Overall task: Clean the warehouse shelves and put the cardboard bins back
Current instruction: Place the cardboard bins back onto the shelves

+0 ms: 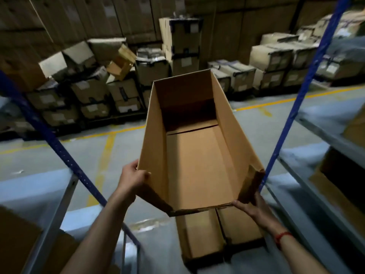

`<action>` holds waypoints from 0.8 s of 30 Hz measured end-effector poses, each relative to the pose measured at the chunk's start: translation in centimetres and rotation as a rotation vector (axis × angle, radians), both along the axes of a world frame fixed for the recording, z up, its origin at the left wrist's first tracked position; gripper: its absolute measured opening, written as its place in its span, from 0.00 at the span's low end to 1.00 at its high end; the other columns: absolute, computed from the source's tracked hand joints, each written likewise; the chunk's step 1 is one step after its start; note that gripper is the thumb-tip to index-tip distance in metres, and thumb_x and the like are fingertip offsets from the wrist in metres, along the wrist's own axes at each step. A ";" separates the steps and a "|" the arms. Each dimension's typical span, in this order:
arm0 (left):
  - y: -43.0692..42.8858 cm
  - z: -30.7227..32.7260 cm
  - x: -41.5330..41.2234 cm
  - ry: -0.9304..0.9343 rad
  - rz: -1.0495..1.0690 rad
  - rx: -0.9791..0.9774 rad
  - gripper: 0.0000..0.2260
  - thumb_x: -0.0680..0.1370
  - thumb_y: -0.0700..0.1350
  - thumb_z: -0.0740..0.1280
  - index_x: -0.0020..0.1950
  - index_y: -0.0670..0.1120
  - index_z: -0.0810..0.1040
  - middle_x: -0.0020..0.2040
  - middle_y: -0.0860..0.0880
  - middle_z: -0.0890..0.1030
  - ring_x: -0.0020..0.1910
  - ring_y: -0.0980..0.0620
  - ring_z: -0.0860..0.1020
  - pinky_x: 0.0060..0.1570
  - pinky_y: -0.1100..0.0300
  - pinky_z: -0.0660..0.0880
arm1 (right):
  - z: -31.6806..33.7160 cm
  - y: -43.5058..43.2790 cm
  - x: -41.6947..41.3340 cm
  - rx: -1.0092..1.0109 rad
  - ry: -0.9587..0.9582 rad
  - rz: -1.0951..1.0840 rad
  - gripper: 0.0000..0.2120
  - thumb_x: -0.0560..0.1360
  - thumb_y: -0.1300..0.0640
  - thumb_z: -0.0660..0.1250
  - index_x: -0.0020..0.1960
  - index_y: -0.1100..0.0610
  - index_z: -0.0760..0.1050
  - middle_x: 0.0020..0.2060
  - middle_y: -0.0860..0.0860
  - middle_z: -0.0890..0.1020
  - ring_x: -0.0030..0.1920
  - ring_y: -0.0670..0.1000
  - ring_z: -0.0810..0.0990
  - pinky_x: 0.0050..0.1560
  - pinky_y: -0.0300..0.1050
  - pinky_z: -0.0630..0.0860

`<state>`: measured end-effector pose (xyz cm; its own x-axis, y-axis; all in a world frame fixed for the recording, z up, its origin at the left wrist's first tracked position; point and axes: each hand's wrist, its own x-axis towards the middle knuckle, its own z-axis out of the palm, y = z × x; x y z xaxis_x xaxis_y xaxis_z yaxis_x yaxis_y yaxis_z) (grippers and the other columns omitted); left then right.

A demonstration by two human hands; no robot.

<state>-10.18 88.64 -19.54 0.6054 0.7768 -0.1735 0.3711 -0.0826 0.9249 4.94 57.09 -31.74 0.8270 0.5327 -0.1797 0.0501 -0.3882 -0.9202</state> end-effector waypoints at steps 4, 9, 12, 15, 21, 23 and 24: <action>-0.3 4.3 0.4 -0.049 -0.075 0.015 0.14 0.75 0.29 0.65 0.55 0.45 0.80 0.41 0.47 0.81 0.39 0.47 0.79 0.39 0.58 0.76 | 2.1 -0.3 -0.5 0.082 0.022 -0.045 0.42 0.59 0.30 0.77 0.68 0.37 0.66 0.61 0.41 0.76 0.64 0.50 0.75 0.65 0.59 0.75; 0.1 8.1 2.4 -0.156 -0.222 -0.113 0.13 0.79 0.43 0.70 0.63 0.45 0.81 0.46 0.48 0.85 0.44 0.50 0.82 0.42 0.58 0.79 | 6.6 1.8 -2.1 0.155 0.036 -0.210 0.50 0.54 0.28 0.73 0.71 0.45 0.64 0.64 0.46 0.75 0.63 0.51 0.73 0.65 0.56 0.72; -0.7 7.7 2.6 -0.356 -0.532 -0.322 0.34 0.71 0.70 0.67 0.74 0.57 0.71 0.67 0.55 0.79 0.67 0.52 0.76 0.64 0.46 0.74 | 8.2 2.4 -2.1 0.231 0.126 -0.388 0.49 0.52 0.27 0.69 0.67 0.52 0.72 0.62 0.55 0.78 0.62 0.56 0.76 0.62 0.56 0.72; -2.5 5.9 3.9 -0.432 -0.608 -0.075 0.48 0.62 0.71 0.75 0.77 0.60 0.62 0.67 0.59 0.77 0.65 0.56 0.77 0.57 0.56 0.79 | 9.2 2.5 -2.4 0.268 0.189 -0.468 0.48 0.55 0.29 0.71 0.69 0.55 0.73 0.62 0.57 0.78 0.63 0.59 0.76 0.67 0.62 0.70; -3.1 3.2 8.0 -0.458 -0.400 0.347 0.38 0.71 0.43 0.78 0.78 0.52 0.64 0.61 0.62 0.76 0.56 0.70 0.76 0.59 0.61 0.78 | 11.4 0.6 -2.3 0.314 0.103 -0.528 0.25 0.69 0.40 0.74 0.61 0.48 0.73 0.54 0.48 0.79 0.53 0.50 0.77 0.55 0.46 0.71; -3.9 3.8 9.2 -0.533 -0.395 0.368 0.37 0.73 0.39 0.76 0.78 0.49 0.65 0.64 0.55 0.77 0.59 0.64 0.77 0.59 0.66 0.77 | 12.2 -0.4 -2.0 0.296 0.080 -0.554 0.25 0.70 0.40 0.72 0.62 0.49 0.73 0.50 0.45 0.78 0.51 0.48 0.76 0.55 0.46 0.68; -4.5 4.2 9.7 -0.575 -0.392 0.376 0.36 0.73 0.37 0.75 0.78 0.49 0.64 0.65 0.53 0.77 0.61 0.62 0.77 0.58 0.68 0.76 | 13.0 -0.8 -2.2 0.292 0.072 -0.563 0.23 0.71 0.40 0.72 0.61 0.49 0.73 0.47 0.44 0.77 0.48 0.46 0.75 0.55 0.46 0.67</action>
<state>-0.50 84.17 -15.33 0.7621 0.4326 0.4818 -0.2779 -0.4536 0.8468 2.78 56.31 -18.76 0.9859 0.0555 -0.1581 -0.1541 -0.0700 -0.9856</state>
